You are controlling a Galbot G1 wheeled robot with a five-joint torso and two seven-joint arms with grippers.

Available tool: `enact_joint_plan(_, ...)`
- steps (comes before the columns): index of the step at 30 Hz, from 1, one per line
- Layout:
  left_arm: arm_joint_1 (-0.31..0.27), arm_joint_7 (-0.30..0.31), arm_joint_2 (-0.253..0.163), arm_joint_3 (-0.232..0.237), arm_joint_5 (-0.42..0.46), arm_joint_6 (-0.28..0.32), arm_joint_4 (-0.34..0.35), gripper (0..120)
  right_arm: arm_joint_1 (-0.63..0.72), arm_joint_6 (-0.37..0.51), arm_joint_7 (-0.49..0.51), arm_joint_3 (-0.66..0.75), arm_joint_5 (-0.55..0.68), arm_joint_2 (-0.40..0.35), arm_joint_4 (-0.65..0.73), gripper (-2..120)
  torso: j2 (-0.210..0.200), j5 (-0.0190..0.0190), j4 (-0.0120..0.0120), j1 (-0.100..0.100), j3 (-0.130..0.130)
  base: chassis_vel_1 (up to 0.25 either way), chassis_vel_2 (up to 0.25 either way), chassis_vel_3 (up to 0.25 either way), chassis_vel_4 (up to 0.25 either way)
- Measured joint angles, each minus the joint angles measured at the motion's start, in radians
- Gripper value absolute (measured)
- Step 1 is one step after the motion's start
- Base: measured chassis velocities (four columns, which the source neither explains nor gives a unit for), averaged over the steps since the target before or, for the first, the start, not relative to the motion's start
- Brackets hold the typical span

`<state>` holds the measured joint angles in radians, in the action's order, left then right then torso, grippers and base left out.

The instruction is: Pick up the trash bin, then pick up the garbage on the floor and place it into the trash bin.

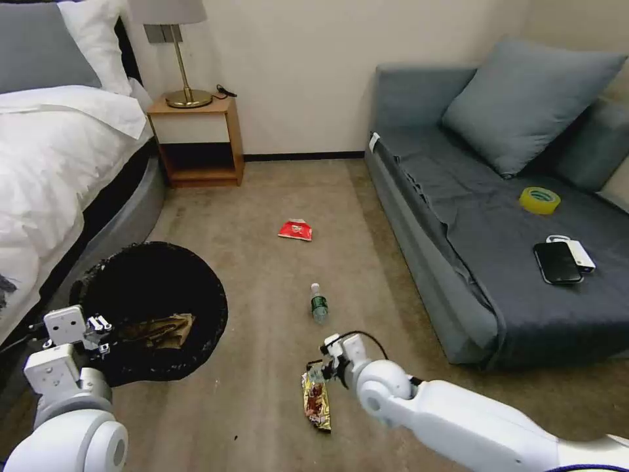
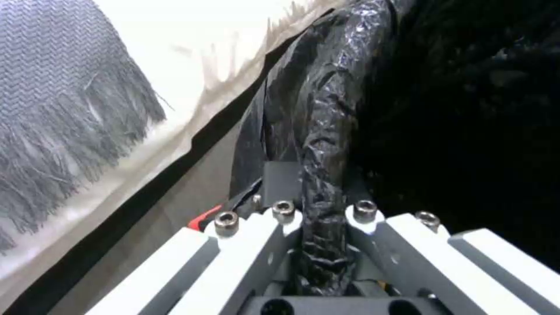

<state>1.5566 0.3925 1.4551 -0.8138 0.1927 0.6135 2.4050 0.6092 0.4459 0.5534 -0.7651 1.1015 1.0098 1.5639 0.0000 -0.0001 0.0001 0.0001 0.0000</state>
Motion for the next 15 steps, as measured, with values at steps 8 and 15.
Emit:
enact_joint_plan(8,0.000,0.000,0.008,0.002,-0.002,-0.007,-0.005,2,0.012,-0.087,-0.043,-0.049,-0.057,0.069,-0.140,100,0.000,0.0001,0.0000,0.000,0.000,0.000,0.000,0.000,0.000)
enact_joint_plan(15,0.000,0.002,0.019,0.013,-0.016,-0.015,-0.007,2,0.041,-0.106,-0.060,-0.041,-0.083,0.102,-0.186,100,0.000,0.0001,-0.0001,0.000,0.000,0.000,0.000,0.000,0.000)
